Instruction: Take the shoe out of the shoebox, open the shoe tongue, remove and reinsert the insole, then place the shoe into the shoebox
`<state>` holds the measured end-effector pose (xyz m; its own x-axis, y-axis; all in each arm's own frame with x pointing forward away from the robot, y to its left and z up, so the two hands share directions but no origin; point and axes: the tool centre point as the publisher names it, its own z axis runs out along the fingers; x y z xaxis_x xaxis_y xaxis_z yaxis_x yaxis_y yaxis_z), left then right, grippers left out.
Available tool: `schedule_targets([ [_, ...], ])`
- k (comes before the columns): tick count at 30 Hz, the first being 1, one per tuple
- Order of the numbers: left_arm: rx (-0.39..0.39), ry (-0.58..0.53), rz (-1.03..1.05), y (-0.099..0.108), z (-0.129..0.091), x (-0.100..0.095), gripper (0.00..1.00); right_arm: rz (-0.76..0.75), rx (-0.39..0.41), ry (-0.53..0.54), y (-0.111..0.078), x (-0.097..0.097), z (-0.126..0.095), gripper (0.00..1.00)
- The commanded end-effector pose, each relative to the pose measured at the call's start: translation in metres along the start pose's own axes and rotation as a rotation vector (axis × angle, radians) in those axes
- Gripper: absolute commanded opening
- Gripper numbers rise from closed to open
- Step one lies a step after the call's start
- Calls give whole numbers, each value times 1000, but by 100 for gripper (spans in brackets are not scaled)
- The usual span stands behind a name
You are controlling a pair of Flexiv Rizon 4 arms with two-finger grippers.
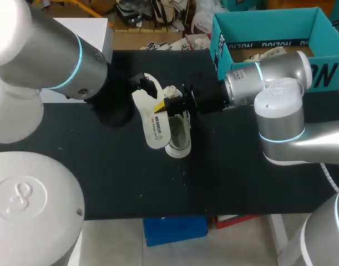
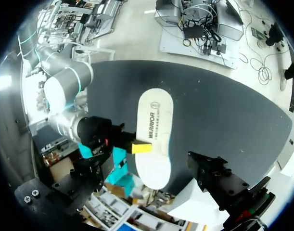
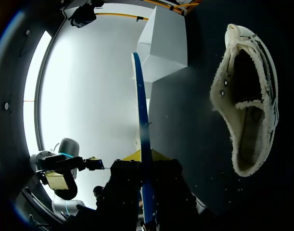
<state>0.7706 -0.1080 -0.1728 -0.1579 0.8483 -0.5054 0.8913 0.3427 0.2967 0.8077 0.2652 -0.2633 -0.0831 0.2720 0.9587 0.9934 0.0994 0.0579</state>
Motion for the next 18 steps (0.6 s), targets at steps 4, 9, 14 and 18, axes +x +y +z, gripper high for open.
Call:
schedule_targets([
  [4, 203, 95, -17, -1, 10, -12, 100, 1, -1, -1, 0, 0, 1, 0],
  [9, 203, 95, -17, -1, 10, -12, 100, 1, -1, -1, 0, 0, 1, 0],
  [14, 203, 95, -17, -1, 10, -12, 100, 1, -1, -1, 0, 0, 1, 0],
  [18, 203, 95, -17, -1, 10, -12, 100, 1, -1, -1, 0, 0, 1, 0],
])
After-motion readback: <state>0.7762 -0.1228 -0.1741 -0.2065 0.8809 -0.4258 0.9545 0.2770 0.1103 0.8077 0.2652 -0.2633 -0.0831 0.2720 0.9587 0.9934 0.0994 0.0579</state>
